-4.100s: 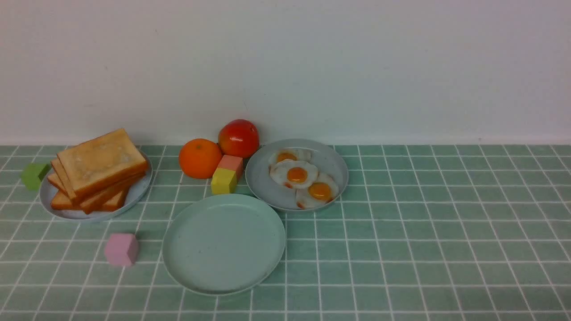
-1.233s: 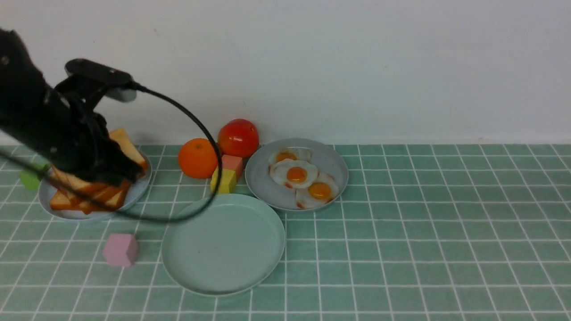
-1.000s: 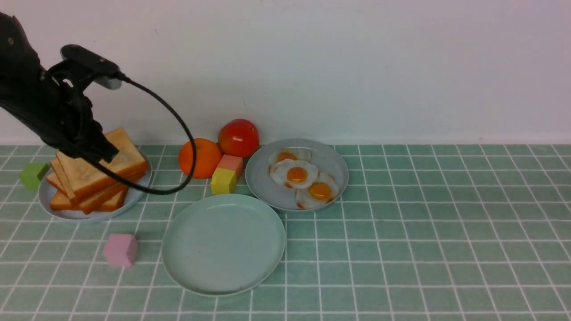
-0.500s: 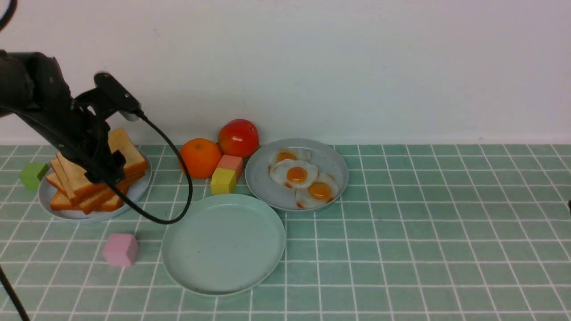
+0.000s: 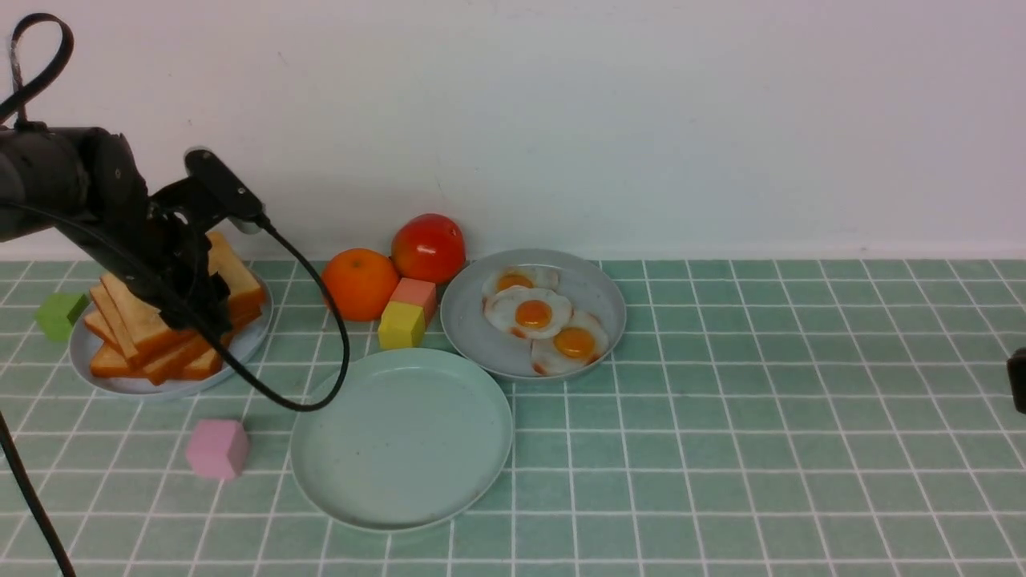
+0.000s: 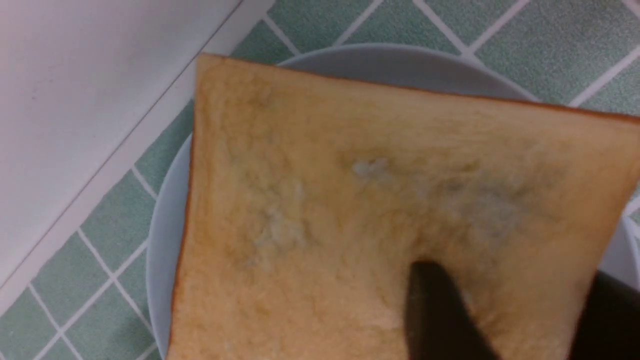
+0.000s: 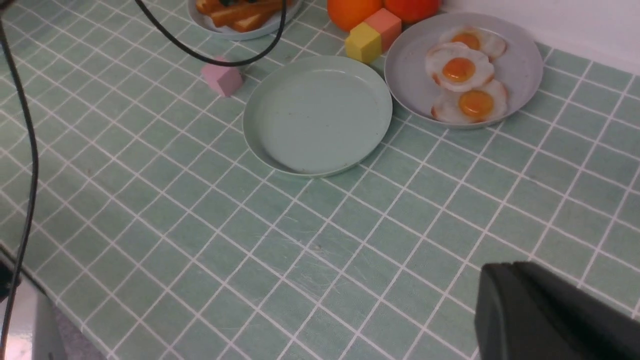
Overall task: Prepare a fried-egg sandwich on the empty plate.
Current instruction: Use the left arm to grab a slice of bread
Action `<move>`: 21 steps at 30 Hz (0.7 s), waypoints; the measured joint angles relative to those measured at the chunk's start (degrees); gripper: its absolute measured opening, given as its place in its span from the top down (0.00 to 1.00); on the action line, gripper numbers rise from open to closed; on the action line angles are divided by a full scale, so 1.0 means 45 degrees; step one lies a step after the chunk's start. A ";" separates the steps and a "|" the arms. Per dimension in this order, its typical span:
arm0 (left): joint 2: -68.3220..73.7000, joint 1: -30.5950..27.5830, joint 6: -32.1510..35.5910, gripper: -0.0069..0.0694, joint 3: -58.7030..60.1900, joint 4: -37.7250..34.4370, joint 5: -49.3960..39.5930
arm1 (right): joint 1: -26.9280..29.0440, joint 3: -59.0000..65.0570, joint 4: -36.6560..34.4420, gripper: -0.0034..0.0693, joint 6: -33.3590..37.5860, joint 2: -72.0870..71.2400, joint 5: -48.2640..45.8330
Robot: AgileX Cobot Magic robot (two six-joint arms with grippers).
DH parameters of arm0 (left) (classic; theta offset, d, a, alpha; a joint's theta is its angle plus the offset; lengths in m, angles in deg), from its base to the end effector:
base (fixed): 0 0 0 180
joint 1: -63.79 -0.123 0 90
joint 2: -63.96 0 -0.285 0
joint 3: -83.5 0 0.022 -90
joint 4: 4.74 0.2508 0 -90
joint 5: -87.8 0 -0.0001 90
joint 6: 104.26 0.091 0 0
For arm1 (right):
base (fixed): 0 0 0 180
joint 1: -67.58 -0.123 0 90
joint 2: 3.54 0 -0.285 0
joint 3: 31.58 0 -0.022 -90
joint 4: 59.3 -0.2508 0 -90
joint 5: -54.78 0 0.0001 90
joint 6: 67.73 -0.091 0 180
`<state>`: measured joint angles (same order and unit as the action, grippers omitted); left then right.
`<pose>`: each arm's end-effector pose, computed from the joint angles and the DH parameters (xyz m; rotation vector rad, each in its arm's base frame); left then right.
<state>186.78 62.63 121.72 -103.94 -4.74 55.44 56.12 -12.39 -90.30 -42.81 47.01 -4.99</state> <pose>0.4389 0.0089 0.1979 0.9947 2.4122 0.3017 0.1025 0.0621 0.4031 -0.6212 2.0753 0.5372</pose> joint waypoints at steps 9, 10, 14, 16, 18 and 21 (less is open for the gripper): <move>-0.0206 0.0013 0.0043 0.64 -0.0037 0.0000 -0.0287 | 0.0000 0.0000 -0.0034 0.92 0.0054 0.0000 -0.0011; -0.0254 0.0013 0.0043 0.64 -0.0037 0.0000 -0.0322 | 0.0000 0.0000 -0.0034 0.92 0.0054 0.0000 -0.0011; -0.0890 0.0013 0.0043 0.72 -0.0037 -0.0112 -0.0818 | 0.0000 0.0000 -0.0034 0.91 0.0054 0.0000 -0.0011; -0.1171 0.0013 0.0043 0.73 -0.0037 -0.0172 -0.0933 | 0.0000 0.0000 -0.0034 0.91 0.0078 0.0000 -0.0011; -0.1589 0.0013 0.0027 0.73 -0.0037 -0.0360 -0.1216 | 0.0000 0.0000 -0.0034 0.90 0.0095 0.0000 -0.0041; -0.2329 0.0192 -0.0610 0.74 -0.0014 -0.0711 -0.1963 | 0.0000 0.0000 -0.0034 0.90 0.0109 0.0000 -0.0148</move>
<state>176.30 63.49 118.98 -104.01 -7.94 46.60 56.12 -12.39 -90.45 -42.31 47.01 -5.66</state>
